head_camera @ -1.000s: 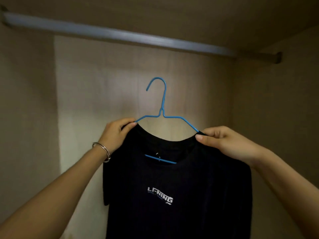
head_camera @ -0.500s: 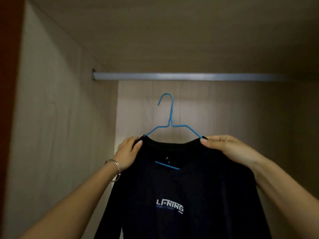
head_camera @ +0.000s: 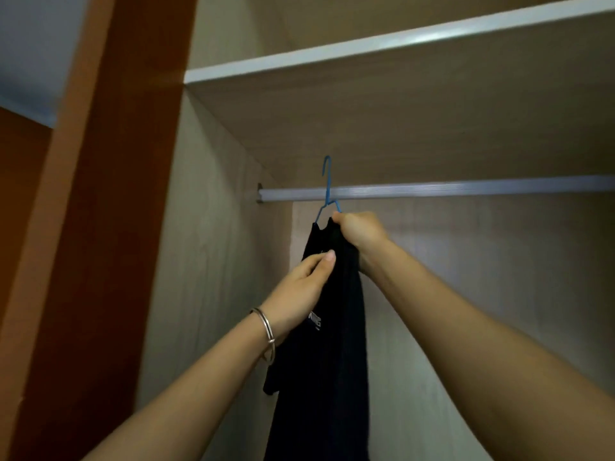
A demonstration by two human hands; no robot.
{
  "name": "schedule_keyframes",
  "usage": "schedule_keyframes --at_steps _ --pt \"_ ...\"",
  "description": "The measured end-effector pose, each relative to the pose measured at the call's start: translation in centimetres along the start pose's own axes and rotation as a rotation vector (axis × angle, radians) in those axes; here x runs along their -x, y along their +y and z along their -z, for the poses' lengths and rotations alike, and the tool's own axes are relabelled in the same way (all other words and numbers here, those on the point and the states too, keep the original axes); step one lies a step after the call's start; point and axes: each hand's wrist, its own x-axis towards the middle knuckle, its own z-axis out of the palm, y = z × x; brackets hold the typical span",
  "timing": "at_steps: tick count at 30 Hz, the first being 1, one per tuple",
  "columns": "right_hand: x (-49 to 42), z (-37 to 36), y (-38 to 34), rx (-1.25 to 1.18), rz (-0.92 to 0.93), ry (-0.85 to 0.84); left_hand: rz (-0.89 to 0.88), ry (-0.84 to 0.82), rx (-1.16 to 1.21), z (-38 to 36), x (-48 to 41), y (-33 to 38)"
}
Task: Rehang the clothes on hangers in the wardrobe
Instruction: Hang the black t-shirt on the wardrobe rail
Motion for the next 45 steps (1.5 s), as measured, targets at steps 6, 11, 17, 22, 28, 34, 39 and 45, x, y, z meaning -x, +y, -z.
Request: schedule_keyframes --at_steps 6,11,17,22,28,34,39,45 --pt "-3.5 -6.0 2.2 0.03 -0.047 0.009 0.026 0.098 -0.022 4.7 -1.0 -0.8" --pt "-4.4 -9.7 4.5 0.121 -0.063 -0.024 0.059 0.138 -0.247 6.9 -1.1 -2.1" --pt "-3.7 -10.8 4.4 0.22 -0.094 -0.258 0.016 0.261 -0.702 8.2 -0.7 -2.4" --pt "-3.9 -11.1 3.4 0.253 -0.057 -0.279 0.011 0.308 -0.89 9.5 -1.1 -1.6" --pt "-3.3 -12.1 3.5 0.192 -0.058 -0.318 0.069 0.329 -0.922 10.6 -1.0 -1.2" --pt "-1.6 -12.1 4.3 0.103 -0.05 -0.408 0.115 0.343 -0.965 11.2 0.2 -2.3" --pt "-0.1 -11.0 4.8 0.027 -0.019 -0.409 0.127 0.298 -0.964 11.2 1.7 -2.8" --pt "3.7 -7.4 8.7 0.23 0.009 -0.511 0.185 0.251 -0.977 10.2 5.5 -4.9"
